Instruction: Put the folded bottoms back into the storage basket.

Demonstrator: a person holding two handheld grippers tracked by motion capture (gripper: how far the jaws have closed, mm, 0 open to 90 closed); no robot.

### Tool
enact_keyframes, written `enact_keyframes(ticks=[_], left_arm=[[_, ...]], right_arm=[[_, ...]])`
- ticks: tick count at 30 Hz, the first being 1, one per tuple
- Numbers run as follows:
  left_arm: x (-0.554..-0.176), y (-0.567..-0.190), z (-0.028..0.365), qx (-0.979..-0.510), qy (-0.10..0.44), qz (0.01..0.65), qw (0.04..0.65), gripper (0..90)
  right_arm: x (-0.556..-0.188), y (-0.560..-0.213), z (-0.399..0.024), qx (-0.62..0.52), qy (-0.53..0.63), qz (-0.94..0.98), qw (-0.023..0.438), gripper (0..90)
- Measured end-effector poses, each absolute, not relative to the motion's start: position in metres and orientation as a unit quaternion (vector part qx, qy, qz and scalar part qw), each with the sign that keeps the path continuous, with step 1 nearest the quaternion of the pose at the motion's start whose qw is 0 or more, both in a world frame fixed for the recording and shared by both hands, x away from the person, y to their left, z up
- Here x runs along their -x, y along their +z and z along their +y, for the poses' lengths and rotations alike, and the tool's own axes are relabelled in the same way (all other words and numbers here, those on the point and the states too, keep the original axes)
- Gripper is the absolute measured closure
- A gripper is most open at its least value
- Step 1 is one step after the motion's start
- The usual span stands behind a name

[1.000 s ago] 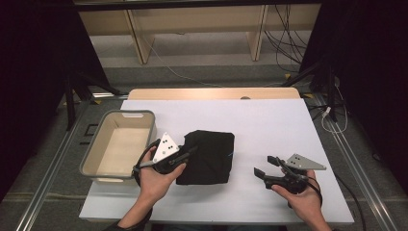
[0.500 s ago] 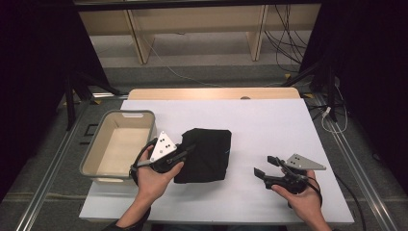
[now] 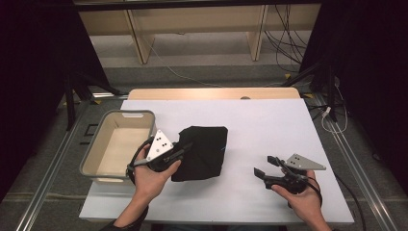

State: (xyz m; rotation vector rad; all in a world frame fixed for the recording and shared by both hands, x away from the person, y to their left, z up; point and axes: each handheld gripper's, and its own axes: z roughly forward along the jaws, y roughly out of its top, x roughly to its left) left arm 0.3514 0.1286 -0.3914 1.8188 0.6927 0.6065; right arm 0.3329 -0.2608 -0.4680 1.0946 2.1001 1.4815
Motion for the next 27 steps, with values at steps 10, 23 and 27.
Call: enact_keyframes(ticks=[10,23,27], left_arm=[[-0.3516,-0.3881,0.1332,-0.756,0.261,0.291,0.524,78.7],[-0.3513,-0.3854,0.1365,-0.755,0.265,0.292,0.524,78.7],[-0.3515,-0.3839,0.1383,-0.756,0.264,0.292,0.522,78.7]], right_arm=[[-0.3332,-0.4684,-0.2609,-0.387,0.521,0.741,0.174,26.4],[-0.3332,-0.4683,-0.2609,-0.386,0.521,0.741,0.174,26.4],[-0.3334,-0.4685,-0.2609,-0.386,0.521,0.741,0.174,26.4]])
